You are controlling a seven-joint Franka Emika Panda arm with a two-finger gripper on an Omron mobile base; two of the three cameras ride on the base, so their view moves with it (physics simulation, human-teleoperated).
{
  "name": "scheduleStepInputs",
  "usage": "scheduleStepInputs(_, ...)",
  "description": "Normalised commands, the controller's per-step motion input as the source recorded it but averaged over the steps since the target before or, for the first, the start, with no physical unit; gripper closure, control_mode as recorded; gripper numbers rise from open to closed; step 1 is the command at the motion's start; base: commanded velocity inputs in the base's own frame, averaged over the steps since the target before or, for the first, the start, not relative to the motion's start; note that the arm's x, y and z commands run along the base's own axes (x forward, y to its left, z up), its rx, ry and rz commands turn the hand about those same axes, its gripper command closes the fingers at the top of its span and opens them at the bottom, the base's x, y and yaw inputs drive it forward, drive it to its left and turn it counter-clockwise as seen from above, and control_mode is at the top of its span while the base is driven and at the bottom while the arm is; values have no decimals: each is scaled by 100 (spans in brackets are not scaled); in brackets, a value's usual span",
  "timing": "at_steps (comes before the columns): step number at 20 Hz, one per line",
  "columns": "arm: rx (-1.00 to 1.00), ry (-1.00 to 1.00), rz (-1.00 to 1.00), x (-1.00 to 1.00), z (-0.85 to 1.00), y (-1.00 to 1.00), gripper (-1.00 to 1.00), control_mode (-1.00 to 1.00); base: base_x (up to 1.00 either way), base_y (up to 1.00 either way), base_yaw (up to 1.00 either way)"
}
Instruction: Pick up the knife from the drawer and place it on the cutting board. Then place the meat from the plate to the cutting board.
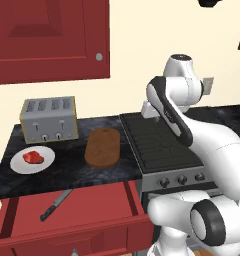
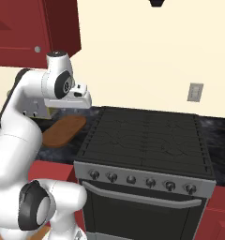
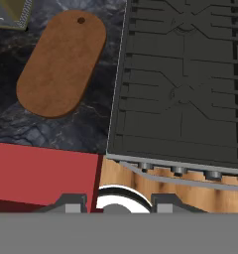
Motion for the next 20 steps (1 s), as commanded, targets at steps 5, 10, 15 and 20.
scheduleStepInputs(5, 0, -4, 0, -16, 0, 1, -100, -100, 0, 0, 0)
scheduleStepInputs(10, 0, -6, 6, -53, 0, 14, -100, -100, 0, 0, 0)
scheduleStepInputs(15, 0, 0, 1, -62, -10, 6, -100, -100, 0, 0, 0)
scheduleStepInputs(20, 0, 0, 0, -28, -18, 13, -100, -100, 0, 0, 0)
